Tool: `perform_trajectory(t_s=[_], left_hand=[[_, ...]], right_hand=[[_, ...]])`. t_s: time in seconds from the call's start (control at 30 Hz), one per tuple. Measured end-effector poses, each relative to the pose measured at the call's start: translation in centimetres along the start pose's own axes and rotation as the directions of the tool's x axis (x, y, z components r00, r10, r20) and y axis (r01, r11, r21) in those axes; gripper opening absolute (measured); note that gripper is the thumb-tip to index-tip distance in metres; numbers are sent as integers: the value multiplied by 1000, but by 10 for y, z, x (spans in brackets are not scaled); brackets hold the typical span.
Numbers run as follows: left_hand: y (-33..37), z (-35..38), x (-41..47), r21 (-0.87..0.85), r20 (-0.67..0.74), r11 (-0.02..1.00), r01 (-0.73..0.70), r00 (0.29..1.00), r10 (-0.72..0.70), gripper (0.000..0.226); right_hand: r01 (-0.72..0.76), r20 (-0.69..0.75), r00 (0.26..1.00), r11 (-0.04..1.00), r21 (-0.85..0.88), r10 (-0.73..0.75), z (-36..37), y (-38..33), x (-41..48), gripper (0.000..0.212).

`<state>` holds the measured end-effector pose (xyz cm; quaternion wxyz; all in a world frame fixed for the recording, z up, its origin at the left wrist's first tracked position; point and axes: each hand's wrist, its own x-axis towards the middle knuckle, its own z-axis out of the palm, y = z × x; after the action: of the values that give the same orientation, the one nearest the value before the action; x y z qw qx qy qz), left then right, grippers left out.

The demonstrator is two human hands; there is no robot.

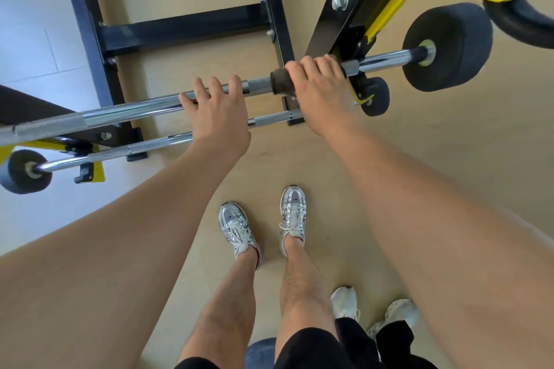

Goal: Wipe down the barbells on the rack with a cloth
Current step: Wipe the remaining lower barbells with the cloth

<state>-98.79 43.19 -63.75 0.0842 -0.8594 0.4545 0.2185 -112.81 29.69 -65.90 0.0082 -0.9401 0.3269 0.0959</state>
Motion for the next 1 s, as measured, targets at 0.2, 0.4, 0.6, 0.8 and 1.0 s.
perform_trajectory(t_s=[0.2, 0.4, 0.6, 0.8, 1.0], left_hand=[[5, 3, 4, 2, -9, 1000, 25, 1000, -25, 77], [1, 1, 3, -37, 27, 999, 18, 999, -17, 81], [-4, -8, 5, -112, 50, 993, 30, 998, -25, 80], [-8, -12, 6, -170, 72, 985, 14, 997, -2, 76], [-7, -13, 5, -161, 88, 987, 15, 996, -1, 77]], right_hand=[[196, -4, 981, 980, 44, -196, 1, -38, 17, 36], [440, 128, 883, 892, 107, -451, -14, -31, 49, 26], [169, 235, 941, 941, 292, -242, -27, -37, 69, 53], [217, -131, 971, 969, 120, -201, 7, -30, 20, 28], [242, 177, 947, 956, 166, -270, -24, -23, 60, 51]])
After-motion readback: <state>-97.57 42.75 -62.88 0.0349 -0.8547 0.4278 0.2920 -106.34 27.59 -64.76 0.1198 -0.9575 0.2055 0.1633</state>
